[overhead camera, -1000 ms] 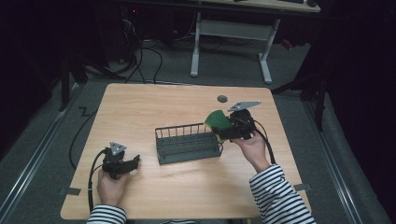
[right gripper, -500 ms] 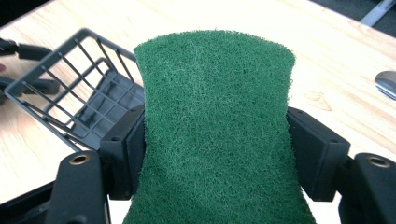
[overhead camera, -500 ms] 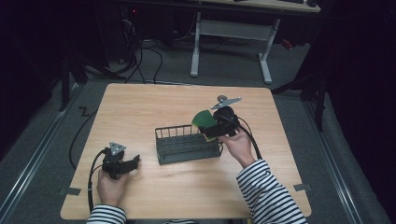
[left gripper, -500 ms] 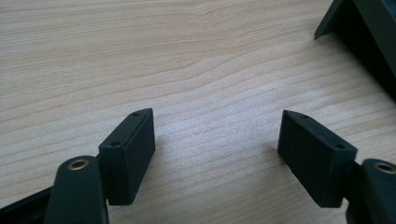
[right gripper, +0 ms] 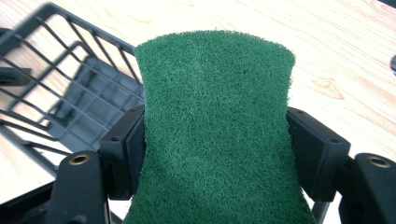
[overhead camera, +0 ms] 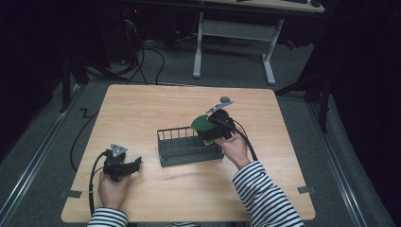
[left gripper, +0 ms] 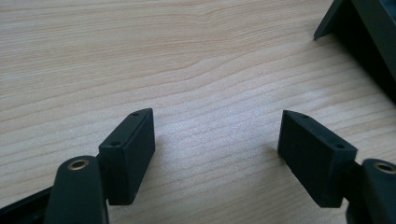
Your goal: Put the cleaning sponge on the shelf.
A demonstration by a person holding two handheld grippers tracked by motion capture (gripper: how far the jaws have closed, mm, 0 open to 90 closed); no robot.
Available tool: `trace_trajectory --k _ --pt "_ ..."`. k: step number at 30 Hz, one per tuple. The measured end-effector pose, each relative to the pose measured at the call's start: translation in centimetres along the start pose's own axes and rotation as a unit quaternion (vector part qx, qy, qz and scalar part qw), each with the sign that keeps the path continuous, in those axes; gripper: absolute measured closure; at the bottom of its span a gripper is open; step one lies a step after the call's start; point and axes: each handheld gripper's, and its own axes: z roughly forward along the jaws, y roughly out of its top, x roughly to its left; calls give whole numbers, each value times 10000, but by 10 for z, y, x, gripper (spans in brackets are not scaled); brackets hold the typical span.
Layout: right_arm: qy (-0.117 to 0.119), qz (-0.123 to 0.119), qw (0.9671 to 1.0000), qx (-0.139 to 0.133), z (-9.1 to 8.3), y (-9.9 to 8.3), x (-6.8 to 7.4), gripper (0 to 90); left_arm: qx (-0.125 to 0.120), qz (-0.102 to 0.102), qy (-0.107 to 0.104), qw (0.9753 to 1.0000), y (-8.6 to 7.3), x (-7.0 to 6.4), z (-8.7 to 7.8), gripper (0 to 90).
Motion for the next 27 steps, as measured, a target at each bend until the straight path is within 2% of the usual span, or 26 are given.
trace_trajectory --k 3,8,11,14,20,25,27 --pt "-29 8 10000 3 2 -1 1 291 10 12 3 10000 0 0 0 280" --pt "-176 -187 9997 59 5 -2 4 293 8 14 3 10000 0 0 0 280" --pt "-157 -146 9997 122 6 -3 5 293 10 13 2 10000 0 0 0 279" --pt "-209 -208 9994 176 8 -4 6 294 7 14 5 10000 0 0 0 279" --pt "-207 -205 9994 171 8 -5 6 294 4 29 15 10000 0 -1 0 279" --pt "-400 -415 9980 252 12 -8 11 295 6 29 13 10000 0 -1 0 279" --pt "-406 -442 9979 262 14 -9 11 296 6 31 15 10000 0 -1 0 279"
